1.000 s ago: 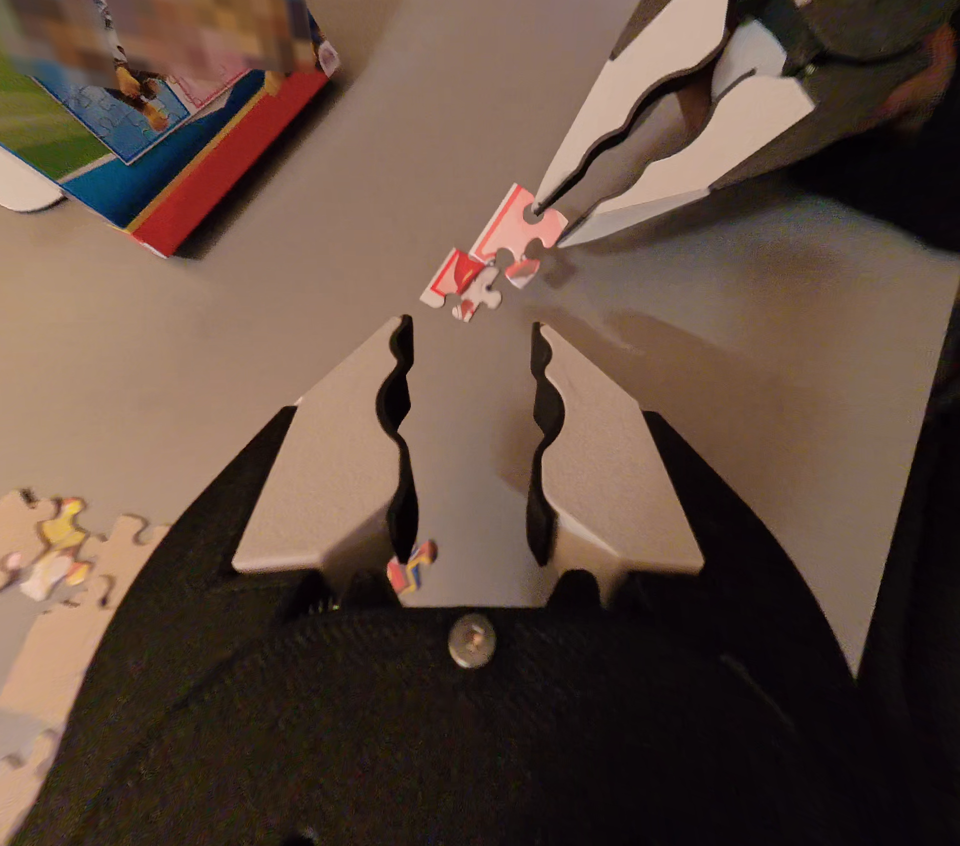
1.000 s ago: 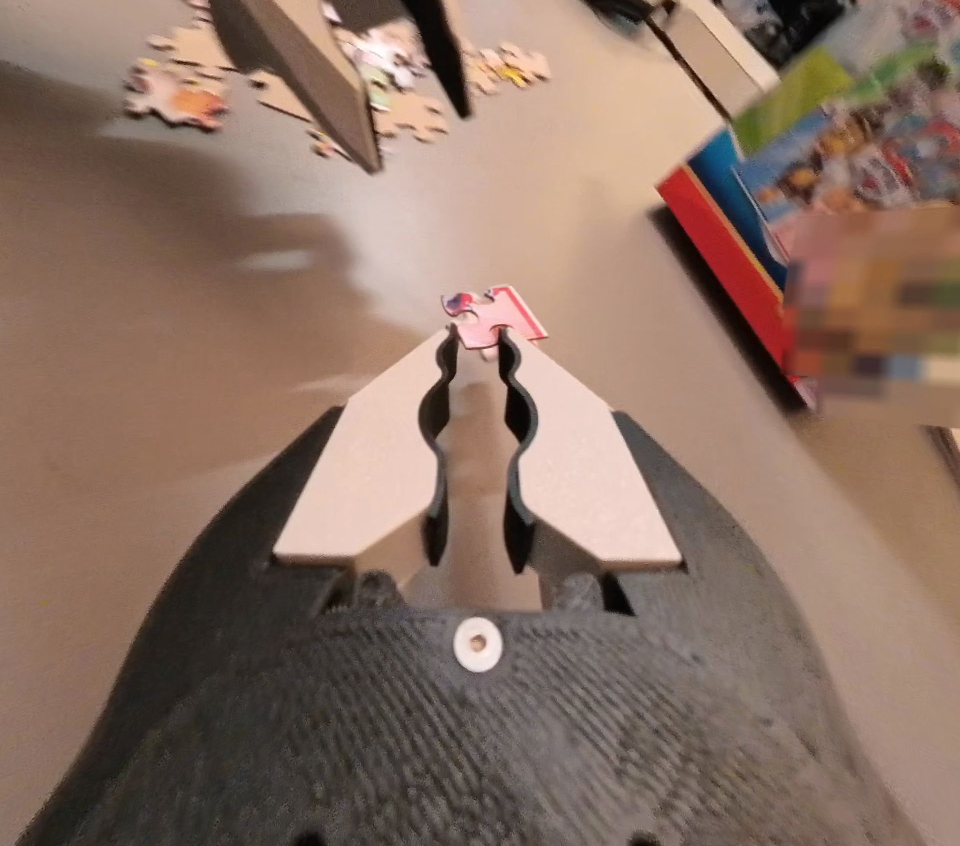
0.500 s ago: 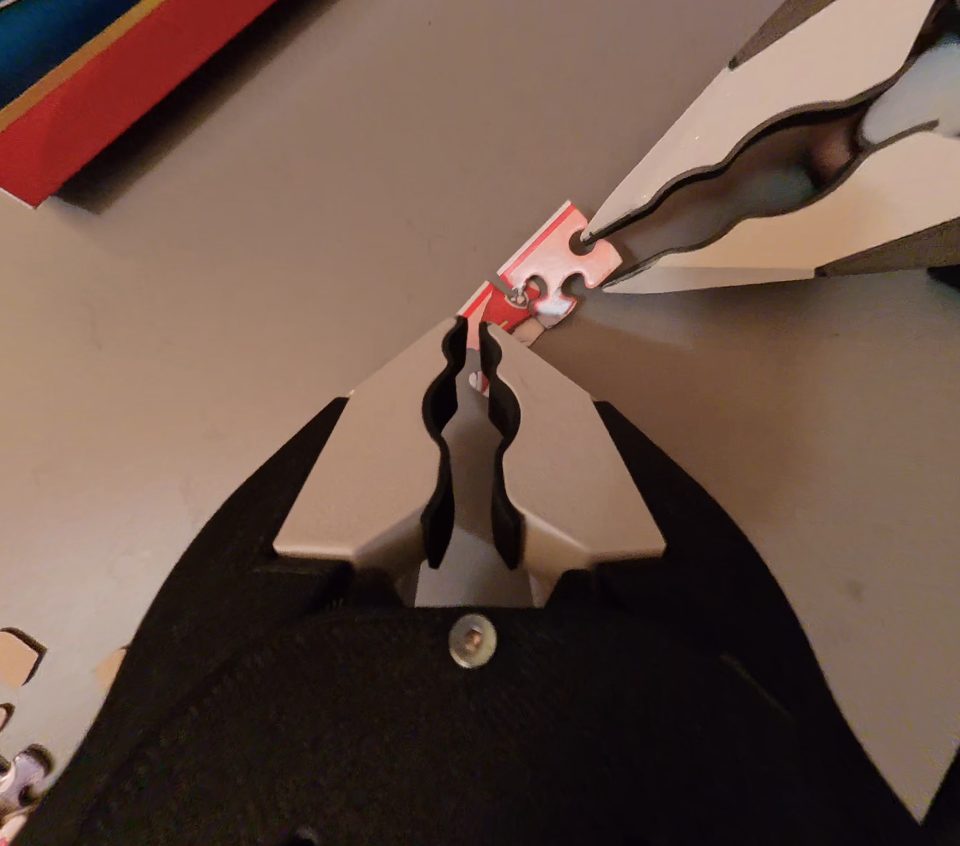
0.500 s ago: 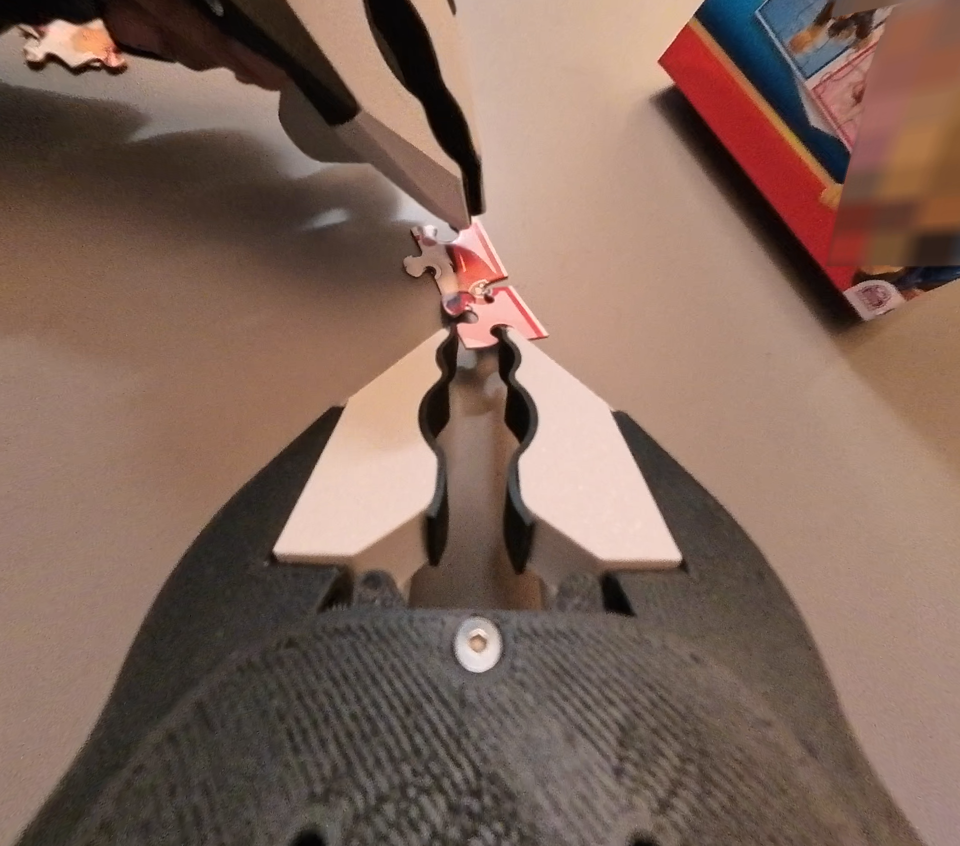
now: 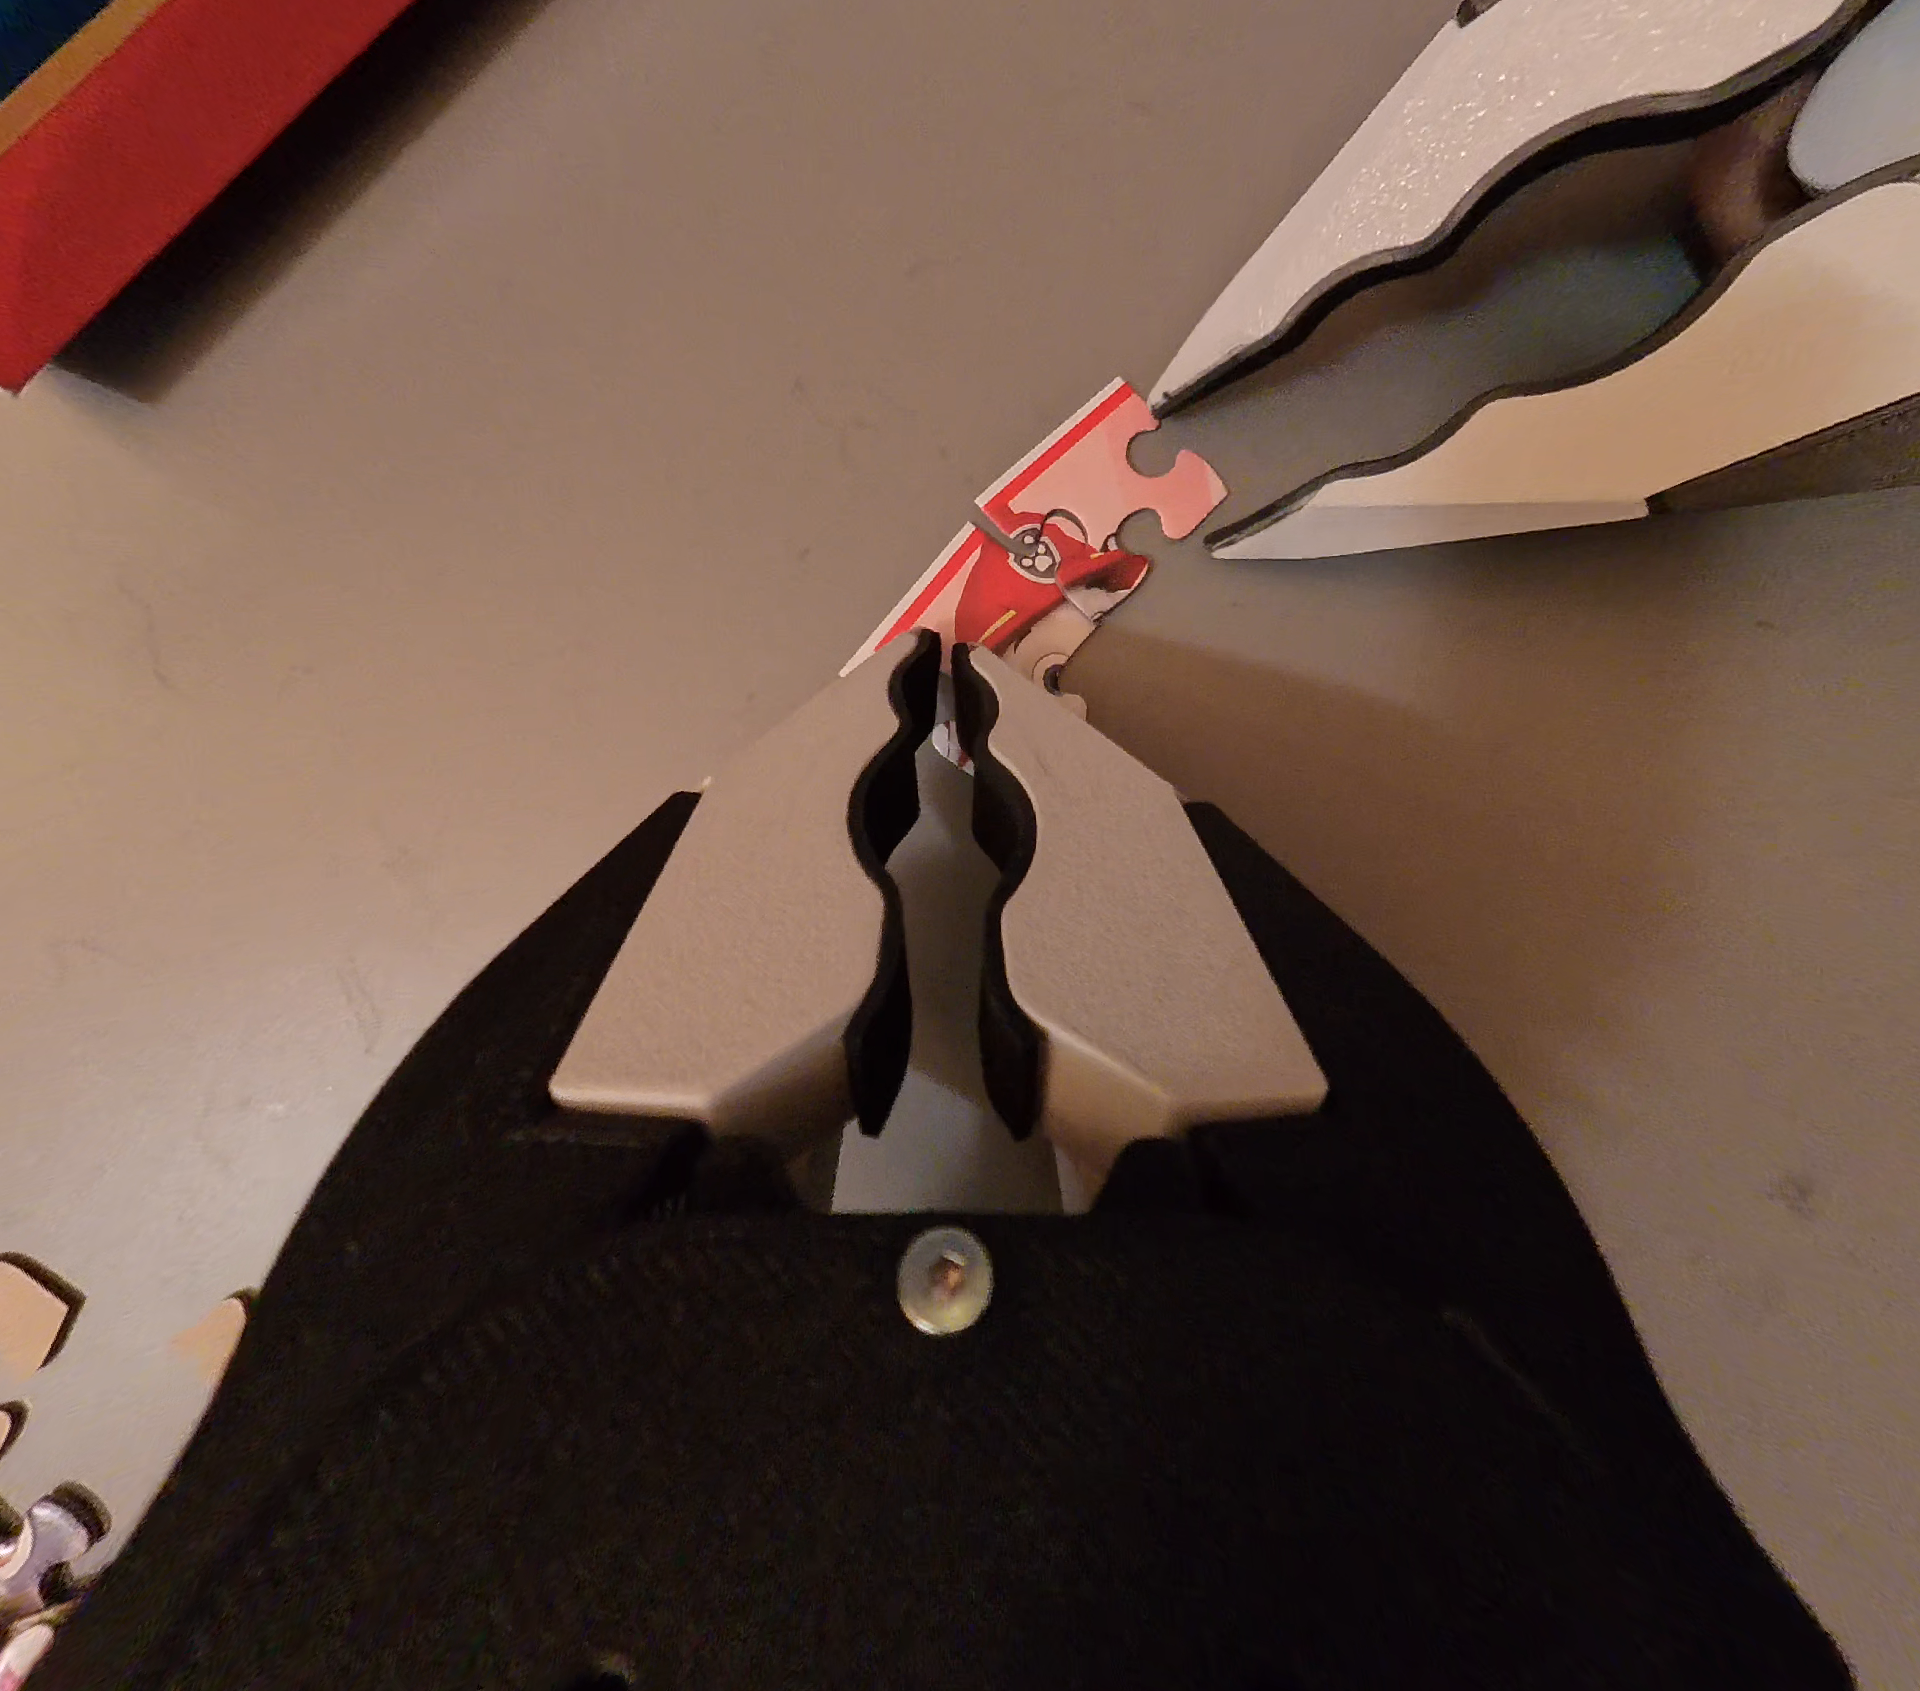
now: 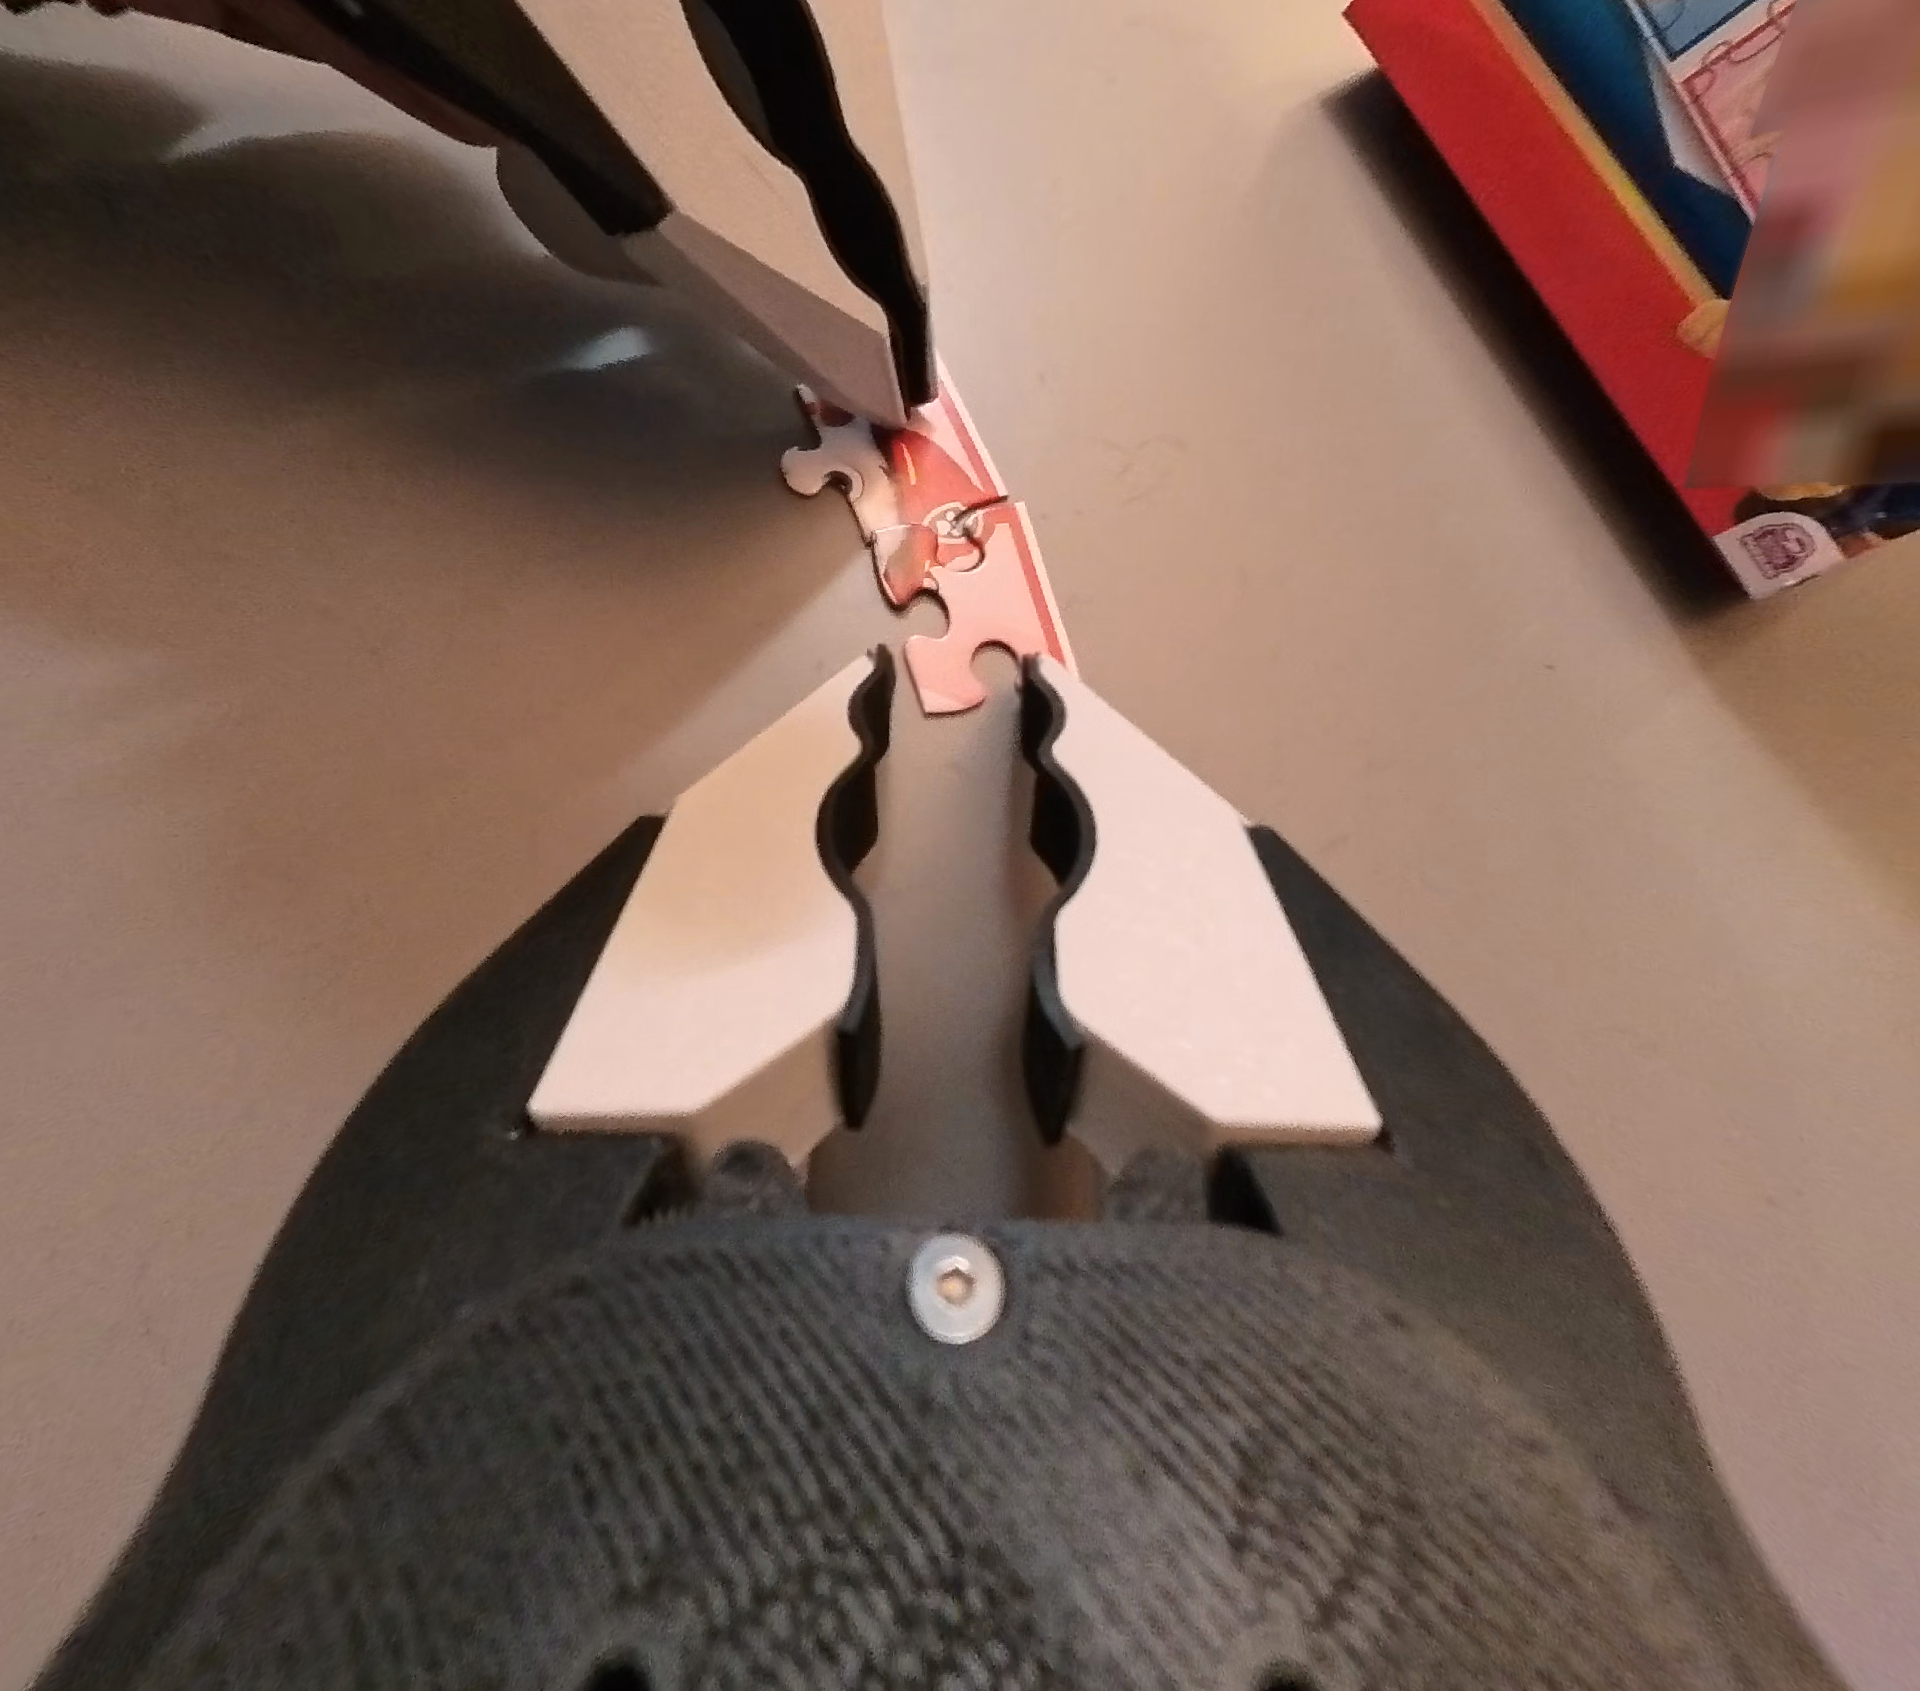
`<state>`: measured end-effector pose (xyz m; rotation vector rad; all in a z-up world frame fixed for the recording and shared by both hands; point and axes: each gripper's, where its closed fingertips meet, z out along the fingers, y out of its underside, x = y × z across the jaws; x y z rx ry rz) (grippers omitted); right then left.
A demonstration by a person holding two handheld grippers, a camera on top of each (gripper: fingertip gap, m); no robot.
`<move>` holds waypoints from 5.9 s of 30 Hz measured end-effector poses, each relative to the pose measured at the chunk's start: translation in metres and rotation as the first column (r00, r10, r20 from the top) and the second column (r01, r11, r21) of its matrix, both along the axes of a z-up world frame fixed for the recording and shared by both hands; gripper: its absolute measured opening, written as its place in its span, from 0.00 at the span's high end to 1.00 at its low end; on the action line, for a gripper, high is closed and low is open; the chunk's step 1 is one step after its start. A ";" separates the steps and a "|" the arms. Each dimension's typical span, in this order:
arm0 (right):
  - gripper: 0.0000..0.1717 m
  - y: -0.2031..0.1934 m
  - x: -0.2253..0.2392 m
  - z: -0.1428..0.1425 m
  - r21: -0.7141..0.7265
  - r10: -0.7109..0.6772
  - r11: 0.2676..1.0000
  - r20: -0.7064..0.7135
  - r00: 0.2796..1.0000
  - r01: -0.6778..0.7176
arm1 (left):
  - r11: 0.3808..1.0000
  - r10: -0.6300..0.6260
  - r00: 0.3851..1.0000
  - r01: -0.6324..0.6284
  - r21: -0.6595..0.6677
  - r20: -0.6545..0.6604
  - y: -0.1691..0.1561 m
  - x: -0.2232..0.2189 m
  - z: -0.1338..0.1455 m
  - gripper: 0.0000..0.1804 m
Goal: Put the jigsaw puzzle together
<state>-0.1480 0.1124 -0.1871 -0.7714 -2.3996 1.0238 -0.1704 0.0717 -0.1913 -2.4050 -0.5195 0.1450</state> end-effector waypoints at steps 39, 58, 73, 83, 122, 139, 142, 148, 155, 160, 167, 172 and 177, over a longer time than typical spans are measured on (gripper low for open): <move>0.85 -0.013 -0.008 -0.003 -0.085 0.272 0.961 0.121 0.955 -0.263 | 1.000 0.001 0.998 -0.001 -0.001 -0.070 0.001 0.001 -0.003 1.00; 0.88 -0.002 -0.016 -0.002 -0.044 0.211 0.977 0.078 0.974 -0.209 | 1.000 -0.004 0.997 0.004 0.000 -0.072 0.001 0.001 -0.003 1.00; 0.88 -0.003 -0.010 0.002 -0.019 0.147 0.989 0.074 0.986 -0.146 | 1.000 -0.003 0.998 0.003 0.008 -0.066 0.000 0.001 -0.003 1.00; 0.87 0.008 -0.005 0.001 -0.041 0.140 0.990 0.136 0.981 -0.135 | 1.000 -0.003 0.998 0.004 0.007 -0.070 0.000 0.001 -0.003 1.00; 0.87 -0.003 -0.005 0.000 0.015 0.046 0.999 0.156 0.987 -0.049 | 1.000 -0.002 0.997 0.002 0.006 -0.071 0.000 0.001 -0.003 1.00; 0.81 -0.025 -0.019 -0.002 -0.091 0.141 0.987 0.140 0.980 -0.129 | 1.000 -0.005 0.998 0.006 0.003 -0.061 -0.001 0.001 -0.003 1.00; 0.81 -0.024 -0.018 -0.003 -0.098 0.135 0.988 0.143 0.981 -0.121 | 1.000 -0.006 0.998 0.006 0.003 -0.059 -0.001 0.001 -0.003 1.00; 0.81 -0.024 -0.018 -0.003 -0.084 0.106 0.992 0.141 0.984 -0.095 | 1.000 -0.004 0.998 0.004 0.003 -0.063 -0.001 0.001 -0.003 1.00; 0.80 -0.020 -0.017 0.010 -0.134 0.112 0.986 0.115 0.987 -0.097 | 1.000 -0.003 0.998 0.004 0.004 -0.068 -0.001 0.001 -0.003 1.00; 0.85 -0.017 -0.015 0.006 -0.128 0.122 0.986 0.129 0.984 -0.106 | 1.000 -0.004 0.997 0.004 0.002 -0.072 -0.001 0.001 -0.003 1.00; 0.86 -0.022 -0.014 -0.001 -0.086 0.127 0.990 0.136 0.983 -0.116 | 1.000 -0.005 0.998 0.005 0.002 -0.070 -0.001 0.001 -0.003 1.00; 0.87 -0.023 -0.015 -0.001 -0.108 0.129 0.988 0.137 0.982 -0.115 | 1.000 -0.005 0.998 0.005 0.002 -0.070 -0.001 0.001 -0.003 1.00; 0.89 -0.026 -0.016 -0.001 -0.100 0.134 0.988 0.125 0.983 -0.122 | 1.000 -0.005 0.998 0.005 0.004 -0.068 -0.001 0.001 -0.003 1.00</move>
